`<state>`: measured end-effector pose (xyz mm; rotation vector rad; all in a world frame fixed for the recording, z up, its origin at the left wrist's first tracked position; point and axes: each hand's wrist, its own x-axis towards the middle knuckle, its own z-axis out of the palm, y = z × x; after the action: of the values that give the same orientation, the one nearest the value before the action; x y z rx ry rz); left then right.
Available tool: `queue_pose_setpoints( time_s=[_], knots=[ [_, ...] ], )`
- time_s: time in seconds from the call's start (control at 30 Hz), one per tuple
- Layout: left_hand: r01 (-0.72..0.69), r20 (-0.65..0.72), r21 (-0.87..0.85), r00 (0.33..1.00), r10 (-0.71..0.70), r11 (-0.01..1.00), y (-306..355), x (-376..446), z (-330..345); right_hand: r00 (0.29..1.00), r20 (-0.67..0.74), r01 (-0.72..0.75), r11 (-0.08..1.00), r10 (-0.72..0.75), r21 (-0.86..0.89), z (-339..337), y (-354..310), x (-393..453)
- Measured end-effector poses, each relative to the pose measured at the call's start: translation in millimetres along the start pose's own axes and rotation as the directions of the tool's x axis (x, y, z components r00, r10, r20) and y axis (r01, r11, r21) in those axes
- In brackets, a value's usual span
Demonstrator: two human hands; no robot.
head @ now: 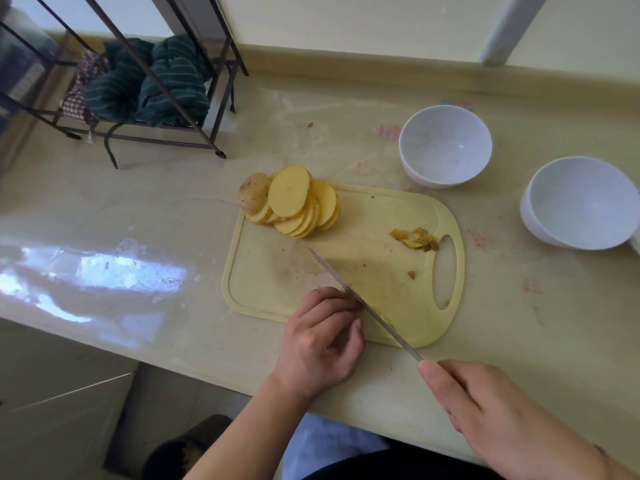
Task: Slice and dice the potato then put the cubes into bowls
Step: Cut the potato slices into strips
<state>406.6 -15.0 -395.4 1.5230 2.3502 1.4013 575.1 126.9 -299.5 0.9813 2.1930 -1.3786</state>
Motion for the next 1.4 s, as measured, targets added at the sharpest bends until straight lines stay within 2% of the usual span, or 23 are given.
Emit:
queue_pose_setpoints(
  time_s=[0.2,0.47,0.6,0.67,0.73,0.8,0.83,0.93,0.97,1.03,1.1,1.17,1.23,1.4],
  knots=[
    [0.007,-0.015,-0.018,1.000,-0.008,1.000,-1.0,0.6,0.0,0.998,-0.017,0.062,0.998,-0.061,0.024,0.8,-4.4,16.4],
    [0.023,-0.031,-0.028,0.999,-0.023,0.999,-0.3,2.3,-0.7,0.996,0.052,0.074,0.994,-0.078,0.085,-4.7,2.0,18.6],
    [0.033,-0.078,-0.097,0.996,-0.040,0.995,3.3,3.5,-7.7,0.993,0.054,0.101,0.993,-0.105,0.060,-8.8,2.1,16.5],
    [-0.056,-0.124,-0.086,0.991,0.045,0.995,11.3,3.7,-21.2,0.991,0.021,0.132,0.991,-0.131,-0.024,-9.3,3.1,12.9],
    [-0.199,-0.122,-0.032,0.973,0.193,0.980,29.7,9.3,-38.2,0.986,-0.021,0.159,0.974,-0.165,-0.160,-9.9,4.7,7.8],
    [-0.260,-0.043,0.003,0.965,0.259,0.966,49.7,20.5,-50.8,0.979,-0.048,0.168,0.911,-0.200,-0.378,-10.2,5.5,1.6],
    [-0.244,0.025,0.038,0.970,0.243,0.969,55.6,27.5,-53.6,0.970,-0.086,0.163,0.871,-0.227,-0.463,-9.5,7.2,-0.8],
    [-0.070,0.253,0.228,0.967,0.011,0.971,53.3,51.6,-54.9,0.948,-0.103,0.174,0.760,-0.302,-0.627,-1.9,12.3,0.6],
    [-0.006,0.332,0.299,0.938,-0.098,0.954,49.5,59.7,-54.7,0.958,-0.087,0.150,0.735,-0.273,-0.661,1.5,16.0,2.2],
    [0.068,0.474,0.401,0.838,-0.271,0.914,42.1,70.1,-51.1,0.937,-0.122,0.148,0.688,-0.328,-0.711,7.9,24.0,4.7],
    [0.064,0.574,0.438,0.748,-0.334,0.897,39.4,74.8,-44.8,0.887,-0.183,0.167,0.665,-0.423,-0.728,13.4,28.4,5.8],
    [0.028,0.640,0.450,0.687,-0.344,0.893,39.9,76.9,-40.0,0.849,-0.221,0.173,0.647,-0.480,-0.743,17.2,29.7,6.1],
    [0.022,0.660,0.454,0.664,-0.352,0.891,40.5,78.2,-37.7,0.826,-0.256,0.168,0.651,-0.503,-0.740,19.3,30.4,6.1],
    [0.038,0.658,0.426,0.673,-0.338,0.904,37.1,79.0,-33.2,0.786,-0.284,0.183,0.646,-0.549,-0.741,20.8,35.1,6.6]
  ],
)
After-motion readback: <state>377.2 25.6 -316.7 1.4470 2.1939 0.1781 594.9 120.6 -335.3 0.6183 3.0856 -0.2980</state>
